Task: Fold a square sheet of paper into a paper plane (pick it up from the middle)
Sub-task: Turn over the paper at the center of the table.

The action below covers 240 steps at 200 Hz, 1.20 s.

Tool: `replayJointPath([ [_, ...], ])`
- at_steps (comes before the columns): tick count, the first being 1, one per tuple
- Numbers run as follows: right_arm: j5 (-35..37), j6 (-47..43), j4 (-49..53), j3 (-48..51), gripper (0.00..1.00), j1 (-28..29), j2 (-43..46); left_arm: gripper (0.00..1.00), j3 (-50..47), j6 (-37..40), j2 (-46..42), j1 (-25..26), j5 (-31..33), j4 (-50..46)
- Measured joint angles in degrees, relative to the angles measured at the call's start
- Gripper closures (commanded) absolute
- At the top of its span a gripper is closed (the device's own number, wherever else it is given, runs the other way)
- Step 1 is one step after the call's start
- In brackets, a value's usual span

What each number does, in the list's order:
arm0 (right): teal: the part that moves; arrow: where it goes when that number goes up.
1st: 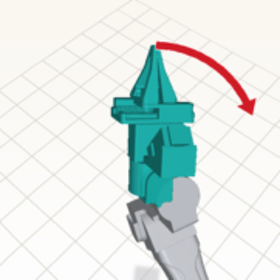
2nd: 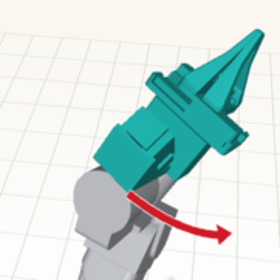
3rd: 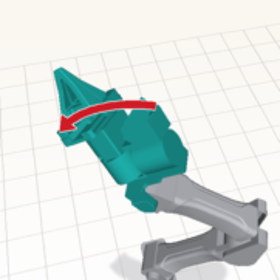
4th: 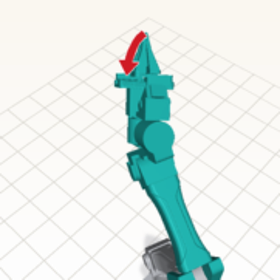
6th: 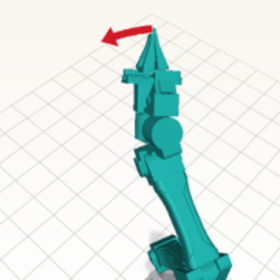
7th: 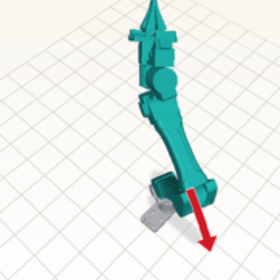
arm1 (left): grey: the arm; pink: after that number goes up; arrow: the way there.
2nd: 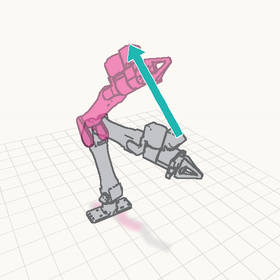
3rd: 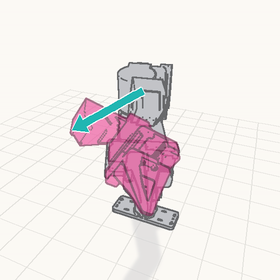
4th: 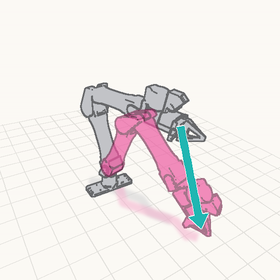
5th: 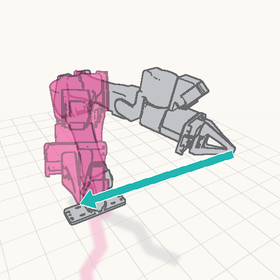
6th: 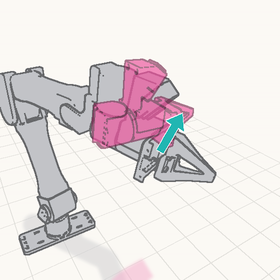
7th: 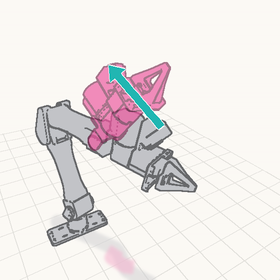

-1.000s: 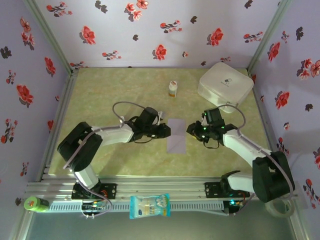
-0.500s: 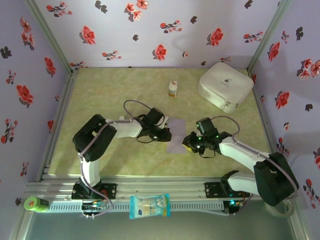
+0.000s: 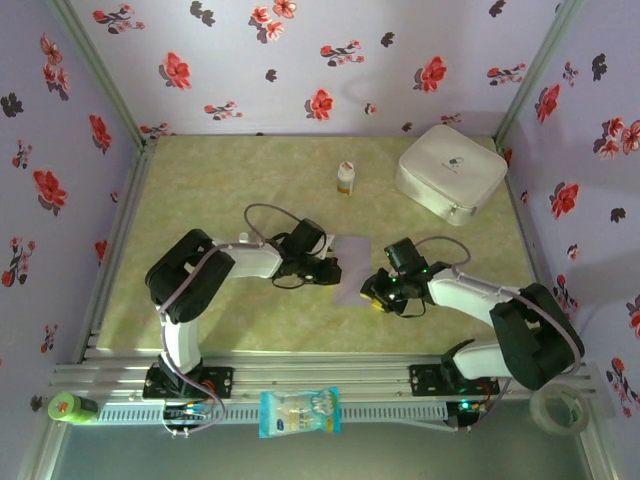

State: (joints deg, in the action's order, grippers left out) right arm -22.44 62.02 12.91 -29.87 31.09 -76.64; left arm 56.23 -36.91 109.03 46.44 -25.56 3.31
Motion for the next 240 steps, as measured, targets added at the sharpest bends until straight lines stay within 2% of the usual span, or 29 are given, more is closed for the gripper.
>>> replayJointPath([
  [61,-0.37,-0.02,0.42,-1.49,0.67,0.22,-2.21,0.96,-0.39,-0.46,-0.13,0.00,0.02,0.63],
  [102,-0.72,-0.04,-0.26,-1.95,0.62,0.22,-2.67,0.96,-0.35,-0.46,-0.13,0.00,0.02,0.57],
  [167,-1.03,-1.57,-8.31,-4.44,0.60,0.39,-4.98,0.96,0.39,-0.44,-0.13,0.00,0.28,-1.18],
  [240,-1.20,-2.45,-9.88,-5.29,0.60,-3.34,-7.34,0.97,0.79,-0.46,-0.13,0.07,0.92,-1.90],
])
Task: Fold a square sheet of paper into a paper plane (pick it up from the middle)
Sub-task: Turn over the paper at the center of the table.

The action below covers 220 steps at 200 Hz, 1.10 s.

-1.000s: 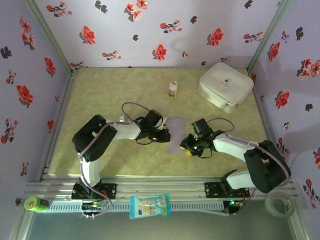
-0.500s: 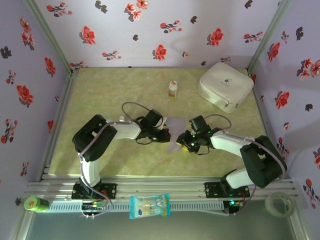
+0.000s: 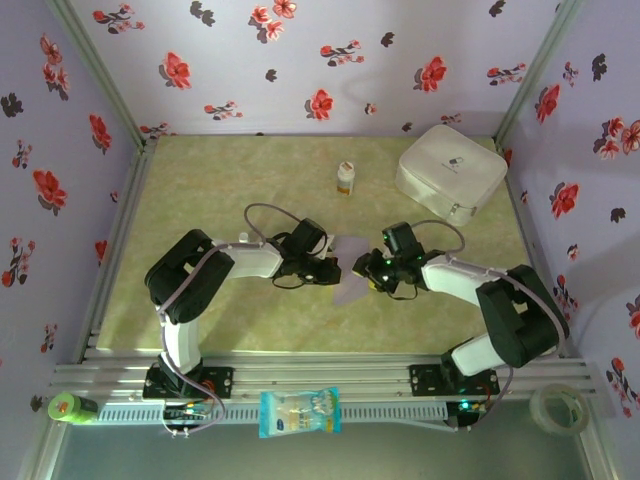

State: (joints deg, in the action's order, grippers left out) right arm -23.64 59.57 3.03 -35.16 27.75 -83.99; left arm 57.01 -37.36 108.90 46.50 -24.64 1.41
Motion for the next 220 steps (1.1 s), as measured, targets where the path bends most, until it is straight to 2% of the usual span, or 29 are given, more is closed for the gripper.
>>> replayJointPath([
  [46,-0.57,0.02,-3.26,0.33,0.61,-1.55,-0.74,0.97,0.00,-0.20,0.00,0.00,0.00,0.02],
  [99,-0.57,0.00,-7.98,2.01,0.70,-2.38,-2.43,0.96,0.00,-0.39,0.00,0.00,0.00,0.04],
  [122,-0.57,-0.02,-9.42,2.56,0.70,-2.38,-3.17,0.95,0.00,-0.68,0.00,0.00,0.00,0.07],
  [186,-0.52,-1.53,-11.13,2.97,0.86,-2.38,-3.37,0.85,-0.87,-3.08,-1.03,0.00,1.33,1.11],
  [220,-0.57,-2.99,-10.43,2.93,0.93,-2.56,-2.56,0.79,-3.48,-4.13,-5.95,0.00,4.26,2.51],
])
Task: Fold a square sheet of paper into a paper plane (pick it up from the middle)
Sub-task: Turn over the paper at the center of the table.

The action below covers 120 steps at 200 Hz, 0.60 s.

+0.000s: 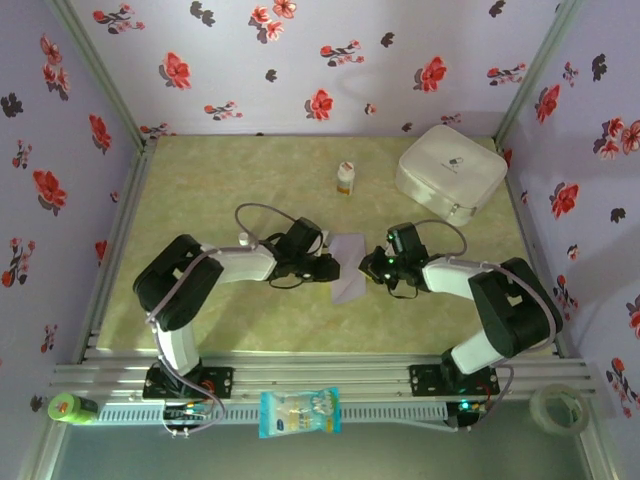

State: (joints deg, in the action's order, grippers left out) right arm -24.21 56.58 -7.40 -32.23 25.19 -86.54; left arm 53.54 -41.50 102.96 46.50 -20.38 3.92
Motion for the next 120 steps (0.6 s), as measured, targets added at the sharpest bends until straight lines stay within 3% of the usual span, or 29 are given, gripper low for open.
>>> replayJointPath([
  [67,2.10,-8.28,15.52,-9.07,0.98,-0.02,6.49,0.75,-8.92,-0.66,-14.49,-0.52,5.60,5.09],
  [120,20.87,-18.45,42.49,-25.51,0.99,2.16,9.75,0.72,-16.55,-1.68,-26.14,-4.07,9.94,5.14],
])
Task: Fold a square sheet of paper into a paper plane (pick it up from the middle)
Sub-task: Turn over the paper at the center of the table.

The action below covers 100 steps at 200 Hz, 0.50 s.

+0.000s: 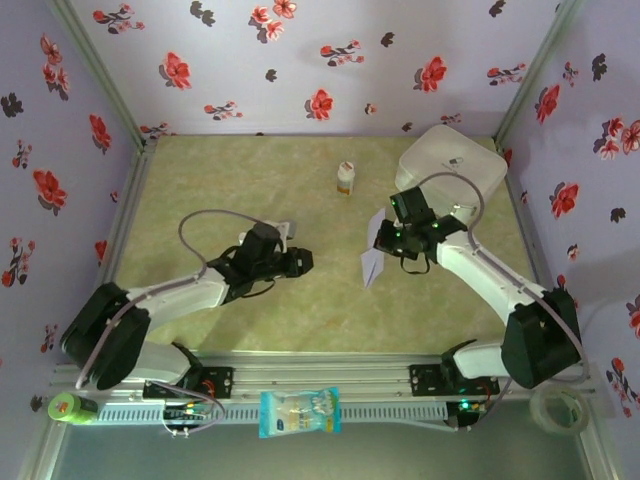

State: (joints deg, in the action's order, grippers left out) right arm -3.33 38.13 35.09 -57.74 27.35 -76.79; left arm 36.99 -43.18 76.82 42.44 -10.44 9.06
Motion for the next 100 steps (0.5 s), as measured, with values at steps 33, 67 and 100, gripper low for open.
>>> replayJointPath([
  [33,17.97,-1.79,12.04,-9.35,0.99,6.91,-4.22,0.71,-0.76,-0.02,-6.32,-2.10,3.58,-3.02],
  [67,30.67,-1.44,18.82,-15.87,1.00,13.81,-17.64,0.70,0.98,0.04,-13.46,-2.84,8.68,-9.11],
  [100,35.78,-0.20,22.45,-25.07,1.00,22.18,-32.61,0.71,1.03,0.04,-22.43,-3.19,13.86,-14.25],
])
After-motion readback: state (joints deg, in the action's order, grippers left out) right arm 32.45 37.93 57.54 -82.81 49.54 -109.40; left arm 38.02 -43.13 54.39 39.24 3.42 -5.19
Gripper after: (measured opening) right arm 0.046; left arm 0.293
